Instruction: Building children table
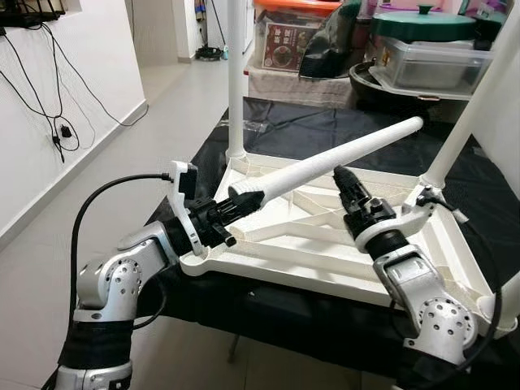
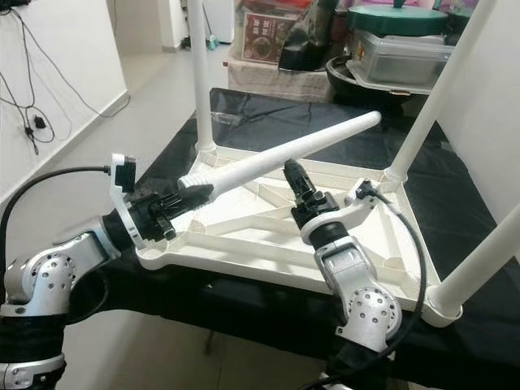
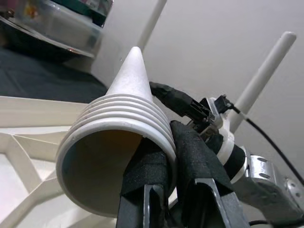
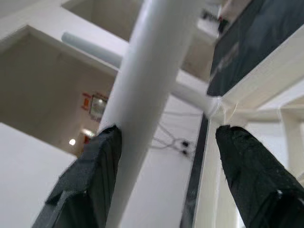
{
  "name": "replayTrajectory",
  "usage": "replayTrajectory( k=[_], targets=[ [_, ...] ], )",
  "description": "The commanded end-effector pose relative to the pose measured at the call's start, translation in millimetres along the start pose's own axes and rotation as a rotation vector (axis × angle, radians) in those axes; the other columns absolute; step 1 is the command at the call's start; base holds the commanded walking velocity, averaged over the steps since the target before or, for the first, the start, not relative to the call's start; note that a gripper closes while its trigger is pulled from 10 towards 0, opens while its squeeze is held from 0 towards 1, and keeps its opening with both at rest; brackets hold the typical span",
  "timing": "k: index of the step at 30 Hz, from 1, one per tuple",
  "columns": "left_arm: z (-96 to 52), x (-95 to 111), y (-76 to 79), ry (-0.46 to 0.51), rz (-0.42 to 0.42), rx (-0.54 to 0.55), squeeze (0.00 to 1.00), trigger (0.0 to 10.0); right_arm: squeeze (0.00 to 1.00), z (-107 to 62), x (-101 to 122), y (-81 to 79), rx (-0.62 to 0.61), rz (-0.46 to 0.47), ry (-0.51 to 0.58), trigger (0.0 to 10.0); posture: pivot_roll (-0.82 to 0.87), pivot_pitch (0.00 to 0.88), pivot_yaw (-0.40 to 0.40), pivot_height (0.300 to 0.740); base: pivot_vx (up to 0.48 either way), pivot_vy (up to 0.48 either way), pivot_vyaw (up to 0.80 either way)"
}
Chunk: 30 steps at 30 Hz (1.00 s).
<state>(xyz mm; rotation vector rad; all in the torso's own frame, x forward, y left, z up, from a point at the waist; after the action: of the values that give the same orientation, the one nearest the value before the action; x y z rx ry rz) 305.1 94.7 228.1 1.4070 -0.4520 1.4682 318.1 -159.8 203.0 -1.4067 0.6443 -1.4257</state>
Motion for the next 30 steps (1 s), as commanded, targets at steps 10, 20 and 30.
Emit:
replayTrajectory(
  k=[10,20,30],
  targets=[
    [-6.4,-24,25.3,-0.082,-0.100,-0.151,0.00,10.0,0.00,8.2,2,-9.2,0.051,0.079,-0.037,10.0,0.14,0.000,-0.118,0.740,0.000,0.000,0.00],
    [-17.0,-29,26.1,-0.113,-0.142,-0.178,0.00,10.0,0.00,6.7,0,-10.9,0.081,0.084,-0.070,10.0,0.14,0.000,-0.116,0.740,0.000,0.000,0.00],
    [-21.5,-32,23.3,-0.133,-0.153,-0.172,0.00,10.0,0.00,0.8,-7,-13.4,0.113,0.091,-0.118,10.0,0.13,0.000,-0.115,0.740,0.000,0.000,0.00]
  ],
)
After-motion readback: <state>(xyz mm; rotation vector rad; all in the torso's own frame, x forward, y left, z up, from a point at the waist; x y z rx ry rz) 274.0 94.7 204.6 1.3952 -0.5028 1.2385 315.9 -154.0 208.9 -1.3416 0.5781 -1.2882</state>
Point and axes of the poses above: a point about 5 cm out from each wrist's last joint towards the gripper, its own z axis pointing out of the wrist towards the gripper, its own x axis along the axis of the wrist's last joint, y = z × x, the point moved 2 cm from there along z, pointing out of the wrist towards the gripper
